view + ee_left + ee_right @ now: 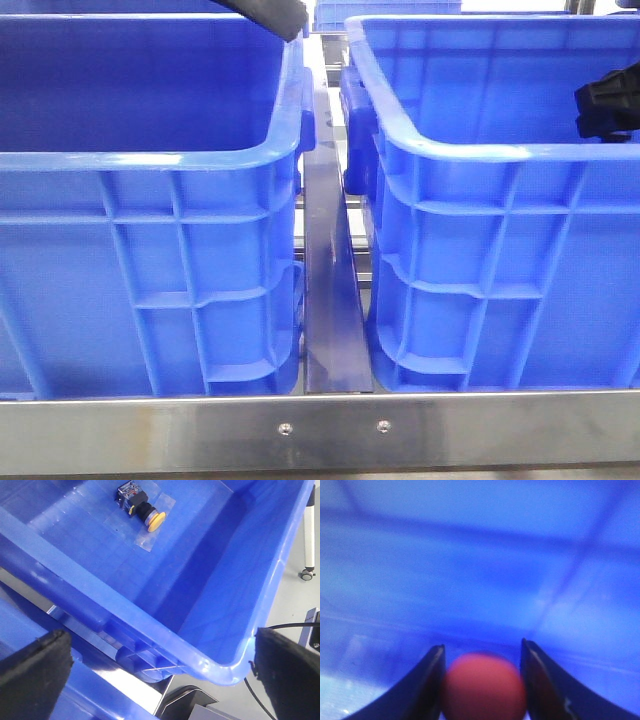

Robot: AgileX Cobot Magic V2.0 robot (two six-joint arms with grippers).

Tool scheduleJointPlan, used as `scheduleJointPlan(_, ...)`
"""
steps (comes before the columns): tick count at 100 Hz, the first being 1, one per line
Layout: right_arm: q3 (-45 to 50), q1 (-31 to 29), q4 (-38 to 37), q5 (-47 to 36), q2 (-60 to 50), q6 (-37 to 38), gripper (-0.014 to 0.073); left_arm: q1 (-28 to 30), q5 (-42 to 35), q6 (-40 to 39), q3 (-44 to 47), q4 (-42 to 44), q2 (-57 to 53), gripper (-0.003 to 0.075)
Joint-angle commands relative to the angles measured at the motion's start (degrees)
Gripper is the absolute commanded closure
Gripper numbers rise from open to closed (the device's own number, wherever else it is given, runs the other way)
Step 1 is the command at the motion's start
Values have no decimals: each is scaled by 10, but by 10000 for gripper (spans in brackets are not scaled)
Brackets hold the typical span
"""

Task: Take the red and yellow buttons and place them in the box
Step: 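Lower the red button into the other bin, open right gripper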

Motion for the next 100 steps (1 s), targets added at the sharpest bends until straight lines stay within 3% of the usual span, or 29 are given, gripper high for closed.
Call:
scheduleJointPlan(1, -15, -3, 22, 14, -27, -5, 214, -4, -18, 1, -20, -26, -21, 30)
scheduleJointPlan(100, 37, -3, 23, 11, -142, -4, 214, -4, -21, 1, -20, -25, -21, 45)
